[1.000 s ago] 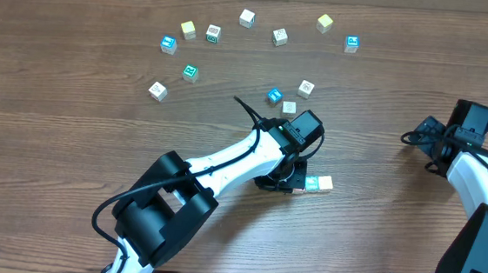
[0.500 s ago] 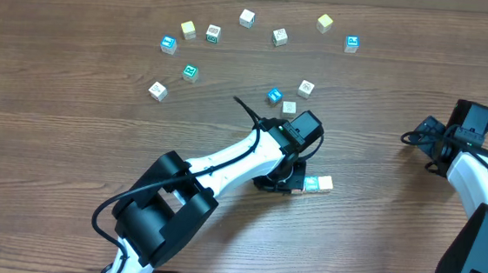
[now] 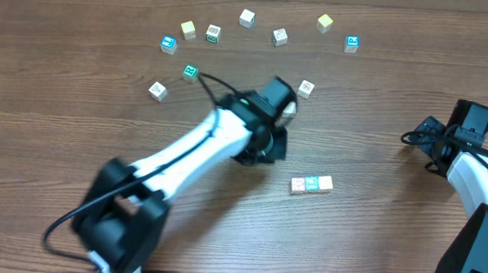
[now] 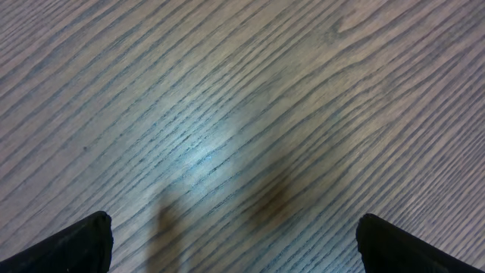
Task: Form a horizontal line
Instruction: 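Swing the left gripper to the grape-picture block at back-left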
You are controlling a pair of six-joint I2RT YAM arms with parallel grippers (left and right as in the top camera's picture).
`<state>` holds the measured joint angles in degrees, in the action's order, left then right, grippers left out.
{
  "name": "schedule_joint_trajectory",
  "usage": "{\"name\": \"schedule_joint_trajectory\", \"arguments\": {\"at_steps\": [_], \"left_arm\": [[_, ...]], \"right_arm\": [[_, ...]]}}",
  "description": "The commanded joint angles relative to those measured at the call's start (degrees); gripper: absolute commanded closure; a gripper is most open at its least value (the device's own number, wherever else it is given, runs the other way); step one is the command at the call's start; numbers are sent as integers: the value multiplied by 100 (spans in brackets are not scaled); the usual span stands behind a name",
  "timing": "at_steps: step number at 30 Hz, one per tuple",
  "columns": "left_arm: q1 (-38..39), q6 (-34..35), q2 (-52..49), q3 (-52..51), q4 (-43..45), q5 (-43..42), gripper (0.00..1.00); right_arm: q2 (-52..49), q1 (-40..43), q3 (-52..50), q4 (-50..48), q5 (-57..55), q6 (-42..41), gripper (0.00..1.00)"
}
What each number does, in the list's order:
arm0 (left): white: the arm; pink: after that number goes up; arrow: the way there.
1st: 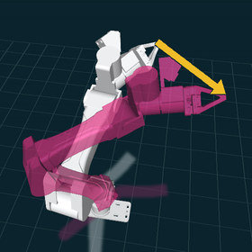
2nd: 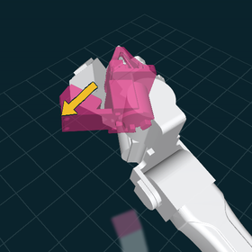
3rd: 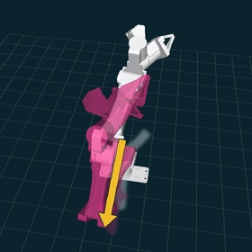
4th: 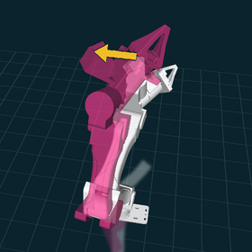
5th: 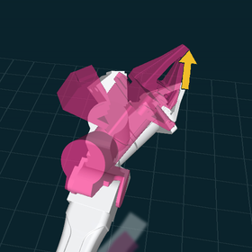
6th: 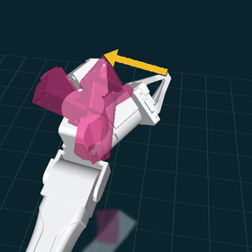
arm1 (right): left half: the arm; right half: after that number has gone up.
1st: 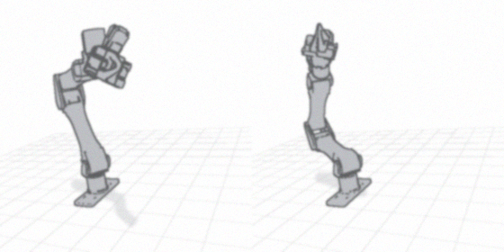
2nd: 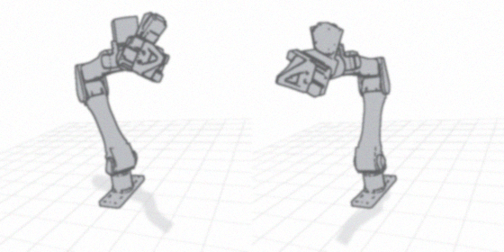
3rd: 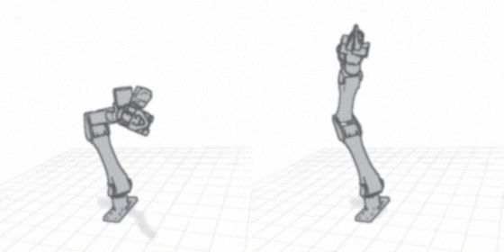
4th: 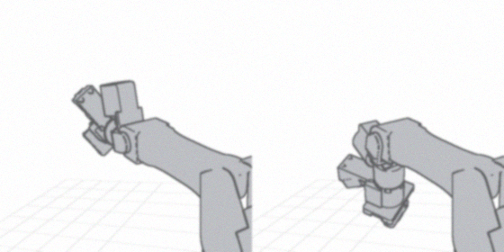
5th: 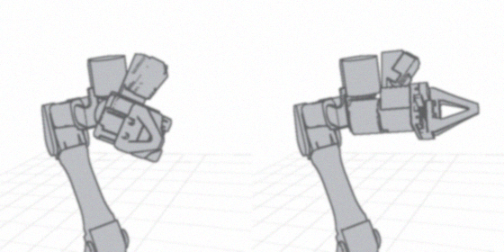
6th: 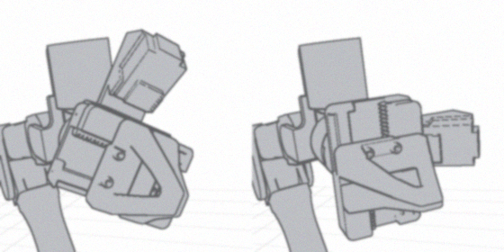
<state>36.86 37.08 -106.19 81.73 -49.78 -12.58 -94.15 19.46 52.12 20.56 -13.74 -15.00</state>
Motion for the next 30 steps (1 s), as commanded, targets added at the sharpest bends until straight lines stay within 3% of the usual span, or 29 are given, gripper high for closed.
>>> {"name": "schedule_joint_trajectory", "arguments": {"at_steps": [1,6,12,16,18,25,27,30], "left_arm": [[-424,-748,557,138,109,101,91],[-1224,-1600,929,138,201,116,67],[-2210,-2033,935,136,173,243,39],[-2835,-2050,887,136,173,765,10],[-3099,-2103,841,136,219,890,4],[-3683,-2210,501,133,326,986,2],[-3720,-2208,326,133,409,1003,8],[-3729,-2208,39,133,570,1025,32]], "right_arm": [[-7,11,35,-37,-15,-15,0],[-7,11,35,-37,-15,-15,0],[-7,11,35,-35,-15,-13,0],[-7,11,35,-37,-15,-13,0],[-7,11,35,-37,-15,-13,0],[-7,11,35,-35,-15,-13,0],[-7,11,35,-37,-15,-15,0],[-7,11,35,-37,-15,-15,0]]}}
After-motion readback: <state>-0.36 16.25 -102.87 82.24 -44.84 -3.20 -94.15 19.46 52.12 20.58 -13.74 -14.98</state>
